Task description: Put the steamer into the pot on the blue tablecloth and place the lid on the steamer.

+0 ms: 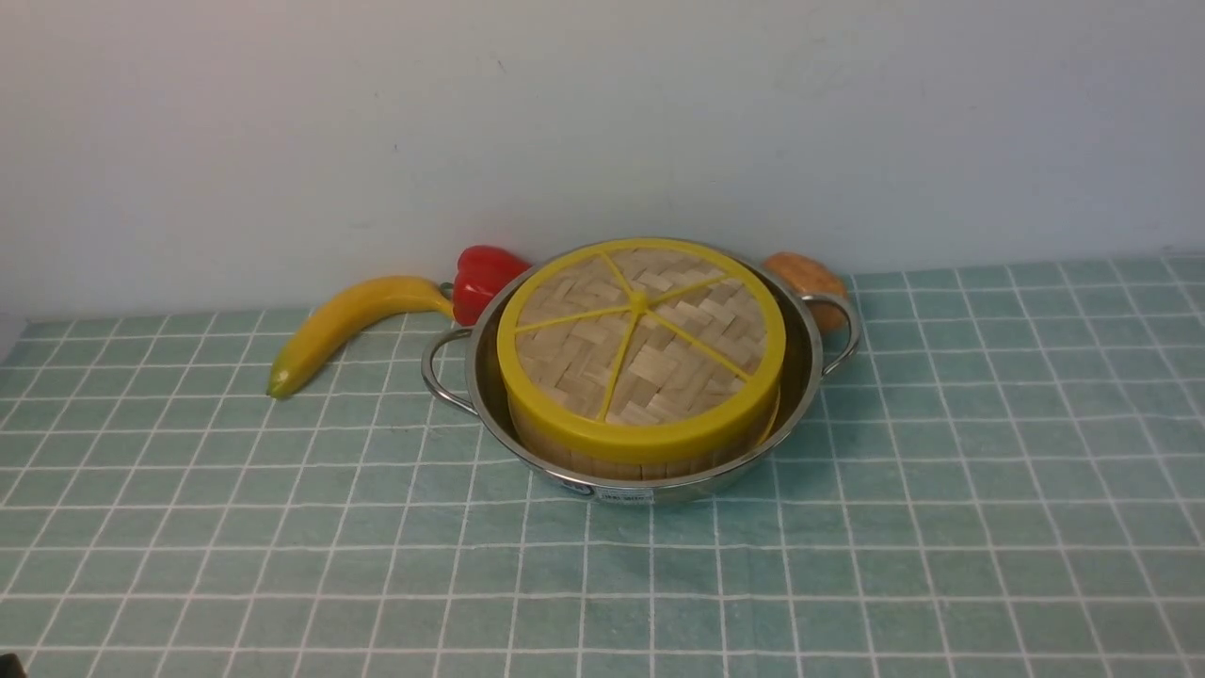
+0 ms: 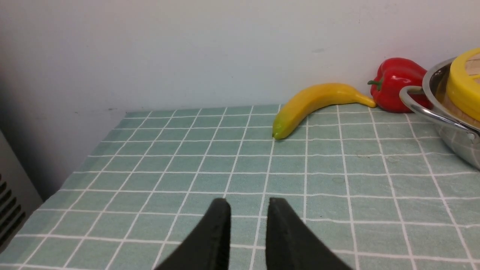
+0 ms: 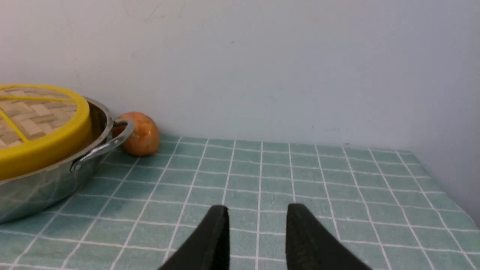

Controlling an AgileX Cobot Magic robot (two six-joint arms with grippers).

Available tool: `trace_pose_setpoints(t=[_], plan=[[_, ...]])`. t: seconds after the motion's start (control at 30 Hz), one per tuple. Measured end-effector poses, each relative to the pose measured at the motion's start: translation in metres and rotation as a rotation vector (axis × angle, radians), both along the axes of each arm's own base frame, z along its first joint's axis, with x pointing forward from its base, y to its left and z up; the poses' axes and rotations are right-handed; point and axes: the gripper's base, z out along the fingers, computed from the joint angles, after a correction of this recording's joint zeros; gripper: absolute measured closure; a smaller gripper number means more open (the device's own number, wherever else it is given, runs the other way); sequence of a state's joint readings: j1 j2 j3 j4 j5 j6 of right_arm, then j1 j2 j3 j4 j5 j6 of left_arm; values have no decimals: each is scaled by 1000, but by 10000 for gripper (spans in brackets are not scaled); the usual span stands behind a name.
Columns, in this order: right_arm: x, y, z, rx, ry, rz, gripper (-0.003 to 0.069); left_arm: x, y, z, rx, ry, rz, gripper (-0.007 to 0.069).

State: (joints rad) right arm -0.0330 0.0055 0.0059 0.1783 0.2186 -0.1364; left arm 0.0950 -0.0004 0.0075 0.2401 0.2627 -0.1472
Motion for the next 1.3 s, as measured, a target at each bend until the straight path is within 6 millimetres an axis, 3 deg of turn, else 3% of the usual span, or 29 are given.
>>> trace_pose_setpoints(t=[1.3], plan=[[0,0,1,24,-19,-4,417,0,0,0,0,0,0,413]])
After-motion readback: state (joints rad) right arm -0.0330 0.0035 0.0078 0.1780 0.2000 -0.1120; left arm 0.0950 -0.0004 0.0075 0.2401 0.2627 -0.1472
